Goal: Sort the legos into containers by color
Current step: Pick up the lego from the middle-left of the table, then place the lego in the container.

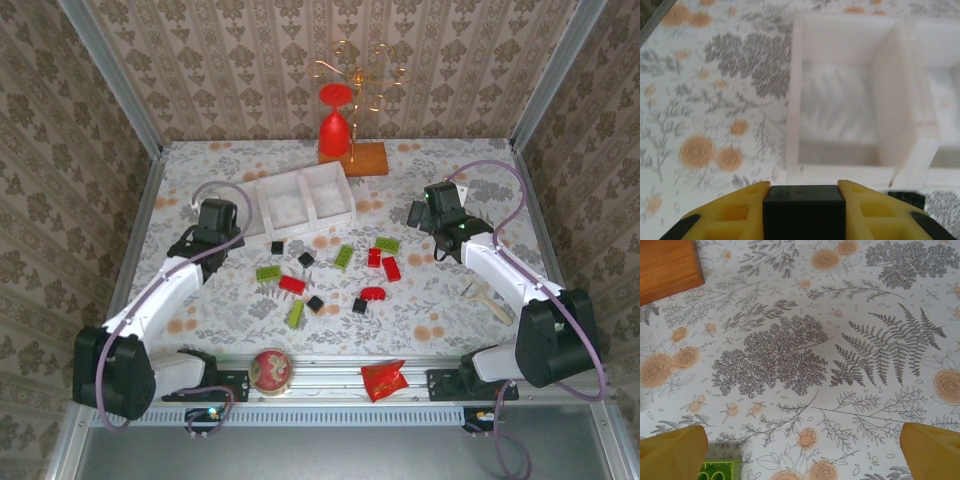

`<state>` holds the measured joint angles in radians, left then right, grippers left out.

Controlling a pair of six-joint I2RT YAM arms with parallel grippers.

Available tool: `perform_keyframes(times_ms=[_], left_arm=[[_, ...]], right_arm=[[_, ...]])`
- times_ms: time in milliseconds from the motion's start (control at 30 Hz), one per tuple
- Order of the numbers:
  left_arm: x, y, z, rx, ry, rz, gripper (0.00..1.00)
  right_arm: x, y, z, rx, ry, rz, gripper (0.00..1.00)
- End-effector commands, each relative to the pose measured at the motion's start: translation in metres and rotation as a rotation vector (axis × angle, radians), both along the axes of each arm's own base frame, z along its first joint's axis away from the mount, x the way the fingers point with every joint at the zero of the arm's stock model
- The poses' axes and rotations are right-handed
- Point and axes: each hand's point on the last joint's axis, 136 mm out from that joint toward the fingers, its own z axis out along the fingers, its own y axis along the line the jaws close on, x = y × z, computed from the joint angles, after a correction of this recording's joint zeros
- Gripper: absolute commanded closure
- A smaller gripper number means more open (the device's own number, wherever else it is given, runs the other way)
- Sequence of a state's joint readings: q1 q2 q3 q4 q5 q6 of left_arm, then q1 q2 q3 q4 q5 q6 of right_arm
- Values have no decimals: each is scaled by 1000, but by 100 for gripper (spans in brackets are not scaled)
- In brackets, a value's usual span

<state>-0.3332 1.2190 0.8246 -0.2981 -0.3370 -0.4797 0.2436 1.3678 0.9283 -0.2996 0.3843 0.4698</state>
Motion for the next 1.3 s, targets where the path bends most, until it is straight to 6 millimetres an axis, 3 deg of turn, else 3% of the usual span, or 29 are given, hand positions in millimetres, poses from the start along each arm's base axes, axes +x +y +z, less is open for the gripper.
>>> perform_keyframes(times_ms=[0, 233, 433, 600, 1100, 1267], left_arm=[[25, -13, 10, 42, -28, -76, 92], [64, -29, -4, 61, 18, -138, 93], [81, -34, -20, 62, 56, -154, 93], [86, -28, -36, 79, 102, -148, 93], [92, -24, -57, 77, 139, -140, 90], [92, -24, -62, 84, 149, -137, 84]], right_arm=[[1, 1, 17, 4, -25, -16, 0], [-6, 1, 18, 9, -3, -27, 0], [-11, 0, 17, 14, 14, -36, 0], [-14, 0, 15, 13, 32, -40, 0], [-12, 3, 10, 17, 50, -39, 0], [-11, 3, 9, 19, 50, -38, 0]])
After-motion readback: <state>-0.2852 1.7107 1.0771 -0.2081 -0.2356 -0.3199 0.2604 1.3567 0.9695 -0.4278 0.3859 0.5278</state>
